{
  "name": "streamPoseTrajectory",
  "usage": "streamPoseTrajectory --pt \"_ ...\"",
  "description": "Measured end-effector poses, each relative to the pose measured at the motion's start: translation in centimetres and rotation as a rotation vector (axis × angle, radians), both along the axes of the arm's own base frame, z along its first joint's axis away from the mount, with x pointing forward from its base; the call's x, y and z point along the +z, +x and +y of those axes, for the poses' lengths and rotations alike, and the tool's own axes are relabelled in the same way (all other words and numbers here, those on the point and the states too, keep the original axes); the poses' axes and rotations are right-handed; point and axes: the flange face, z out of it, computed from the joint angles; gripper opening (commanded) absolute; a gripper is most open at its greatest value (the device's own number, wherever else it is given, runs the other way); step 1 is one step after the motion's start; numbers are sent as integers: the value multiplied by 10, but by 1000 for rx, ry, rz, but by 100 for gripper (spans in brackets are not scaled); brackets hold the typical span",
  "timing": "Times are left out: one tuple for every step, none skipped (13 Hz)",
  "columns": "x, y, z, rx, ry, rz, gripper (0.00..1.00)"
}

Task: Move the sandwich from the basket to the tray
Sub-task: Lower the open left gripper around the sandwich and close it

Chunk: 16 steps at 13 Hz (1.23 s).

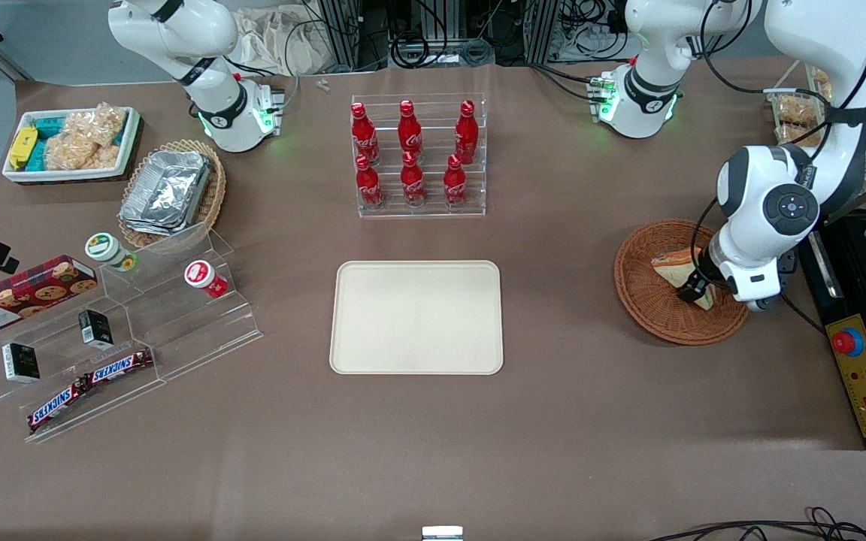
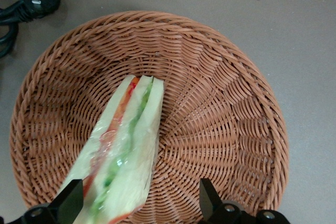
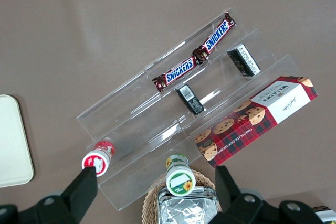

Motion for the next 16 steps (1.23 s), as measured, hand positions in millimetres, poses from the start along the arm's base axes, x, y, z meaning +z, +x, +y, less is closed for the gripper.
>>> streamPoseTrajectory --pt "-3 0 1 2 -1 2 100" --pt "-4 0 1 9 0 1 100" --pt "-2 1 0 22 0 -5 100" --pt "2 4 -1 31 2 -7 100" --pt "9 7 -3 37 8 5 100" --pt "19 12 -5 40 17 28 100" --pt "31 18 -8 42 25 47 100" --pt "42 23 -10 44 32 56 100" --pt "47 24 -11 45 35 59 100" --pt "45 23 -11 47 36 66 100" --pt "40 21 -9 49 36 74 100" --pt "33 17 -7 53 34 76 100" --pt "23 13 -4 58 31 74 100" --pt "14 8 1 66 27 75 100" --pt "8 5 7 75 24 74 100" --pt "2 3 11 82 21 71 100"
